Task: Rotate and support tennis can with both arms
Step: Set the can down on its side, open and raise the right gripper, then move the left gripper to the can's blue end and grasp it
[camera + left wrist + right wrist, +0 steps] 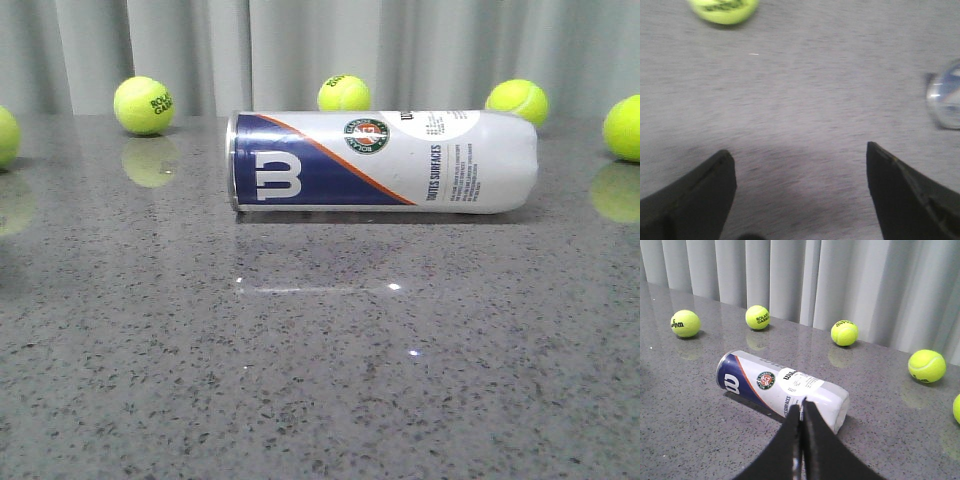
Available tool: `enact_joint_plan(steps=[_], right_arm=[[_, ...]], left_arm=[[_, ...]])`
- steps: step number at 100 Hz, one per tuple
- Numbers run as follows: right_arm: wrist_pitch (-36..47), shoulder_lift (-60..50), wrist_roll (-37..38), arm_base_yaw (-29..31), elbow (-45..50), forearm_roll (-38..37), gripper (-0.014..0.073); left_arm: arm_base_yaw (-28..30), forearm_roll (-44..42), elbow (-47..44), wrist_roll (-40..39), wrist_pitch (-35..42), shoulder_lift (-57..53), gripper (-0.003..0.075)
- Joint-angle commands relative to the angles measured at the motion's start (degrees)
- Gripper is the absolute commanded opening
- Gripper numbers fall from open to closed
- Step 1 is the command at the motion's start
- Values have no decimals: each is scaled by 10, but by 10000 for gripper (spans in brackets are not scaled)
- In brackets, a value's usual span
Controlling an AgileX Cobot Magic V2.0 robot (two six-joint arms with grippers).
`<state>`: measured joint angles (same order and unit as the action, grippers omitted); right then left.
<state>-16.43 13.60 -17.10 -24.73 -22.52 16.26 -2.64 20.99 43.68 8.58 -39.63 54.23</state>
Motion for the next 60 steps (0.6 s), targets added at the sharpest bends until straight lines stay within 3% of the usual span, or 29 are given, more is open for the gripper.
enact_joint_plan(steps=[1, 13, 34, 60], right_arm=[[46, 5, 0, 2, -14, 6, -61], [46, 5, 0, 2, -14, 6, -61], [46, 5, 0, 2, -14, 6, -61], [46, 5, 0, 2, -14, 6, -61]], left_arm=[[-4, 149, 42, 89, 7, 42, 517], [-4, 326, 69, 195, -37, 106, 516], [-6, 529, 104, 321, -145, 224, 515], [-72, 587, 170, 354, -162, 353, 515]])
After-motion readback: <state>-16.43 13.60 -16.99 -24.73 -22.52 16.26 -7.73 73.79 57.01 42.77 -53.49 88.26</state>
